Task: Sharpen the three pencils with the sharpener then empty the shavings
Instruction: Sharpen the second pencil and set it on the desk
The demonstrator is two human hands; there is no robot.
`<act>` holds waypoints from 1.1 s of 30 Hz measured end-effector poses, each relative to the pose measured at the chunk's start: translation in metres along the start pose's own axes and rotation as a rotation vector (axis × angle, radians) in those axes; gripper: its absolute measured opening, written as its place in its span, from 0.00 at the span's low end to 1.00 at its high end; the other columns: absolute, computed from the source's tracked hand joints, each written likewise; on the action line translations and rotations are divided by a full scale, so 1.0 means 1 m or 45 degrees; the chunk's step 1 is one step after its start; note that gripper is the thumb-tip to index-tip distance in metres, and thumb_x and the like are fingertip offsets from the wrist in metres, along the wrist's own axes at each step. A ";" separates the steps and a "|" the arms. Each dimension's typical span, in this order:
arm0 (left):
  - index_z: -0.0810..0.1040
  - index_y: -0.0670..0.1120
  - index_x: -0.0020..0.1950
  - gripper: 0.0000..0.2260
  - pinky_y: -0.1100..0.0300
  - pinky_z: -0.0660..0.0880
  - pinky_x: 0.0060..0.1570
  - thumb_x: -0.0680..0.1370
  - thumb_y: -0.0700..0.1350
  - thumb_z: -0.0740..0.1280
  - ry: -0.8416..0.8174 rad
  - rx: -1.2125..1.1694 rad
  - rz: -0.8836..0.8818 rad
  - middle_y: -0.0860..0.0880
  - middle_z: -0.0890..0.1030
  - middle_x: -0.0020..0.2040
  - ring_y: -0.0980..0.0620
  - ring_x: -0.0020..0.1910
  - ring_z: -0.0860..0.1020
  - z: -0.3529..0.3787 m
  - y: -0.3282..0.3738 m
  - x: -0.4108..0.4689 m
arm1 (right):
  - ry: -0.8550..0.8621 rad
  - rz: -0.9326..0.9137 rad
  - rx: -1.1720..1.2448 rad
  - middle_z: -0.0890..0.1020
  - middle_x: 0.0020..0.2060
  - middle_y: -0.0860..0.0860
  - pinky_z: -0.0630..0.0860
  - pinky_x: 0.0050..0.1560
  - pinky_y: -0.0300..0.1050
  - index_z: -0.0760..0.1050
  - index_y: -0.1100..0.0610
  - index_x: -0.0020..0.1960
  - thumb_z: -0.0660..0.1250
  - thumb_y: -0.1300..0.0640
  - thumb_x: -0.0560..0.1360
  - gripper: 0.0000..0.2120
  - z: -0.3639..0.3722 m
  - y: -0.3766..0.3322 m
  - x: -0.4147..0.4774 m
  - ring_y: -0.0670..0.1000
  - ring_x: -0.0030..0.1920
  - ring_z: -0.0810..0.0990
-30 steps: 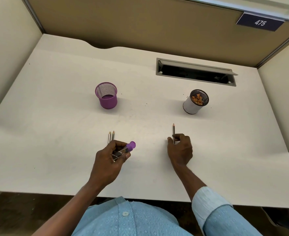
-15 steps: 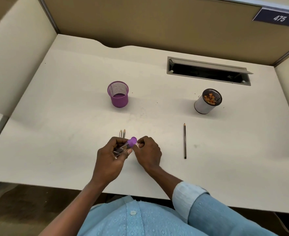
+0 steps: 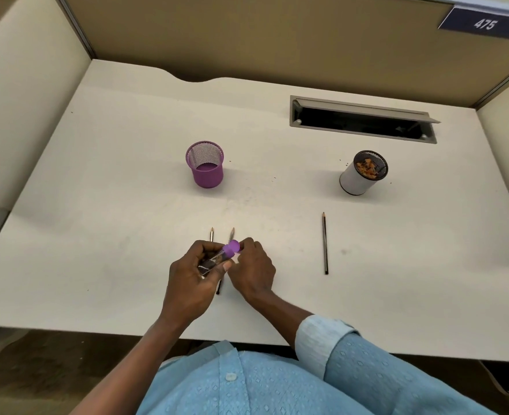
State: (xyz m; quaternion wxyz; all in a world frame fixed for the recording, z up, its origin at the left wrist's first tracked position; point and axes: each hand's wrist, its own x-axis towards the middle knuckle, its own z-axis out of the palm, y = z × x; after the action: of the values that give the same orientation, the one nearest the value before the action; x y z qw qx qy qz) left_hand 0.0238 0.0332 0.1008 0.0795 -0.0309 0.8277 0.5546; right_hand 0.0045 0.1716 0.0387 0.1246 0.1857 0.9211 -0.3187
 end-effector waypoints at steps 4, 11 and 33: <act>0.83 0.54 0.55 0.12 0.57 0.81 0.48 0.77 0.40 0.79 -0.013 -0.004 -0.005 0.61 0.87 0.47 0.54 0.44 0.86 0.001 -0.002 0.000 | 0.089 0.075 -0.034 0.82 0.52 0.47 0.79 0.52 0.49 0.79 0.49 0.53 0.72 0.45 0.77 0.09 -0.005 0.017 -0.006 0.53 0.53 0.82; 0.82 0.55 0.55 0.12 0.62 0.80 0.46 0.78 0.39 0.78 -0.085 0.010 0.012 0.59 0.87 0.47 0.50 0.44 0.86 0.010 -0.003 0.003 | 0.208 0.027 -0.032 0.82 0.45 0.46 0.73 0.44 0.47 0.79 0.51 0.46 0.69 0.50 0.77 0.05 -0.022 0.052 -0.012 0.52 0.50 0.80; 0.80 0.47 0.59 0.09 0.69 0.76 0.57 0.82 0.36 0.72 -0.260 0.074 0.153 0.56 0.88 0.52 0.55 0.56 0.86 0.026 0.004 0.014 | -0.144 -0.383 0.654 0.86 0.37 0.50 0.73 0.40 0.42 0.84 0.51 0.43 0.81 0.58 0.73 0.06 -0.156 0.087 -0.013 0.51 0.35 0.78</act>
State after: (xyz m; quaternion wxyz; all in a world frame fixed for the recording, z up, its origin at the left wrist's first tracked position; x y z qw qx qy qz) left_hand 0.0121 0.0592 0.0928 0.1308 0.0778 0.8314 0.5344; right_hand 0.0352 0.3311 0.1156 0.0759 0.0545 0.8190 -0.5661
